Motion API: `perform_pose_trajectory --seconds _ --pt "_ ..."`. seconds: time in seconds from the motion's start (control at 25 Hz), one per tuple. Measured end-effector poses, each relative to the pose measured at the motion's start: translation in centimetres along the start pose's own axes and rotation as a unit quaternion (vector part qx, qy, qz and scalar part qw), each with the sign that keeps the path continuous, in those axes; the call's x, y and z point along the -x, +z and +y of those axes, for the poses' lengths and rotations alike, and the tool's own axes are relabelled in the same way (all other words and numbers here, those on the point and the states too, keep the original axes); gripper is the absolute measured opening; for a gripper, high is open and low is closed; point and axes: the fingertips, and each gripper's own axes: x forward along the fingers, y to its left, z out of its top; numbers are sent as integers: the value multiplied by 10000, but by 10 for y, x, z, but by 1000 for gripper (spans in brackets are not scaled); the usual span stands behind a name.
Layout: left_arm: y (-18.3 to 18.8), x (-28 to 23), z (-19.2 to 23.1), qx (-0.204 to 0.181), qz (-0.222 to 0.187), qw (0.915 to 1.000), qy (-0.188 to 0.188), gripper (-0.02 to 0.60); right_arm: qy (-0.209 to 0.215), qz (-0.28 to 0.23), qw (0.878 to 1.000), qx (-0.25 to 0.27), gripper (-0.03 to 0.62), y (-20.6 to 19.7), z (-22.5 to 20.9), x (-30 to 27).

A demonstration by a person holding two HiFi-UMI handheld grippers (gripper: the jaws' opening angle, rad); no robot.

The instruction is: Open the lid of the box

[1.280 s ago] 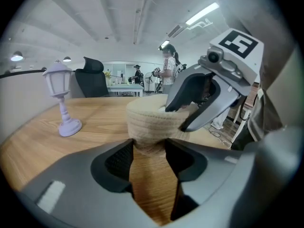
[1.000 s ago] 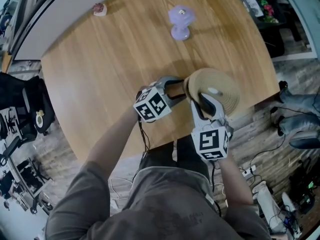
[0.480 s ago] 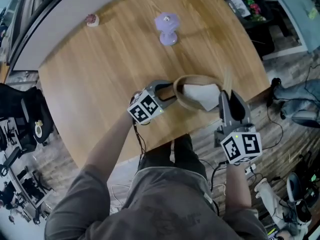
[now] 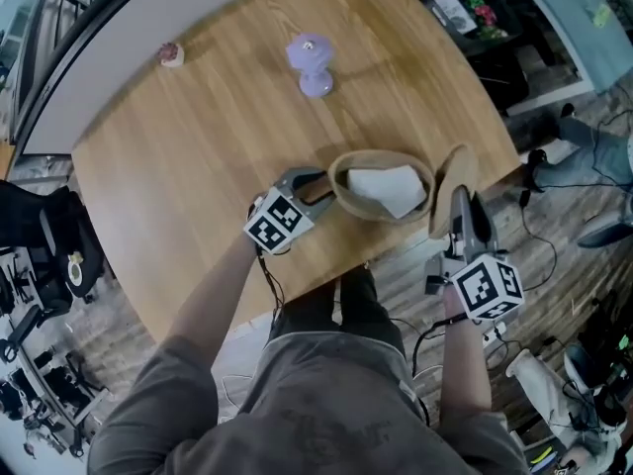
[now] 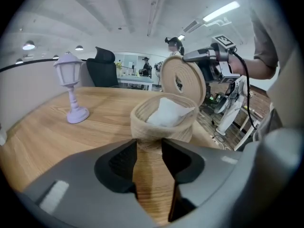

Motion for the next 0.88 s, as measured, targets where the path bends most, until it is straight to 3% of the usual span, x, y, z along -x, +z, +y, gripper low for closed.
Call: perform_pose_trajectory --seconds 0.2,0.32,0.56,0.8,0.88 --pt "7 23 1 256 -9 9993 290 156 280 -240 9986 370 74 25 26 5" --pt "16 50 7 530 -134 9964 646 153 487 -447 9950 742 74 48 51 14" --pt "73 120 25 551 -778 9858 1383 106 1050 -1037 9774 1517 74 102 112 38" --pt "157 218 22 334 -1668 9638 2052 76 1528 -1543 9575 1895 74 146 171 75" --pt "176 243 18 205 -1769 9570 2291 58 1671 -1697 9504 2000 74 157 189 87"
